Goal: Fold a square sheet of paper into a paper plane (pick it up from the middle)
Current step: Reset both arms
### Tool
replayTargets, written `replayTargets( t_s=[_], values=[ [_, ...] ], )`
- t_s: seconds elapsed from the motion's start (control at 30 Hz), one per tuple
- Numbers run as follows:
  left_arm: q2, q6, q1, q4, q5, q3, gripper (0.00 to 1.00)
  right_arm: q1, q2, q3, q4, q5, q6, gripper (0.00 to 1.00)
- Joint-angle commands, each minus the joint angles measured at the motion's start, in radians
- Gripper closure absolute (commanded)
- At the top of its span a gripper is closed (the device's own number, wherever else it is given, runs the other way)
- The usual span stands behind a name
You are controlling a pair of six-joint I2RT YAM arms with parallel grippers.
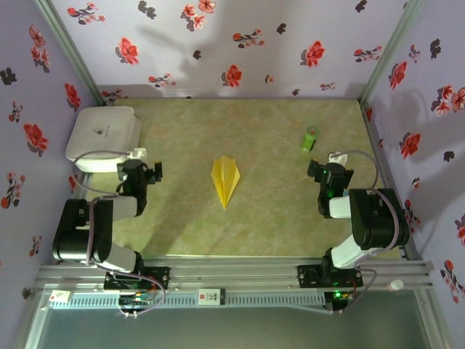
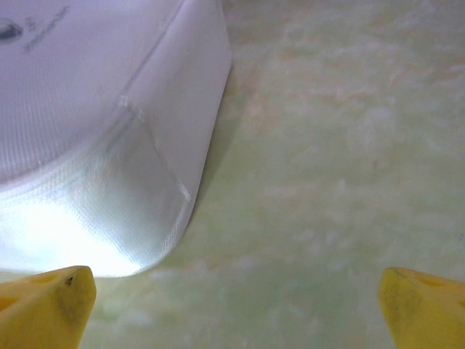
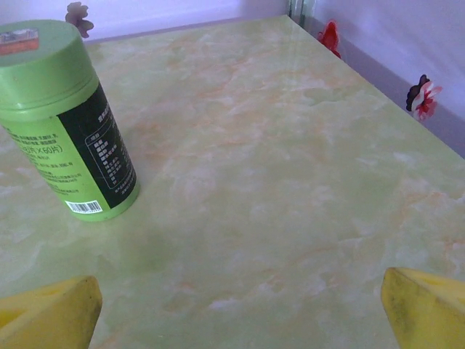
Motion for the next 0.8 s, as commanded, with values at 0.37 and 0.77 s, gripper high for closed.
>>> replayTargets(
  t_s=[0.37,0.77],
  values=[
    [0.011,-0.094,0.063,0.091,0.038,0.042,0.00,0.003,-0.011,0.008,0.026,0.032,0.018,0.01],
    [0.011,-0.094,0.061,0.091,0.038,0.042,0.00,0.003,-0.010,0.007,0.026,0.032,0.018,0.01]
  ],
)
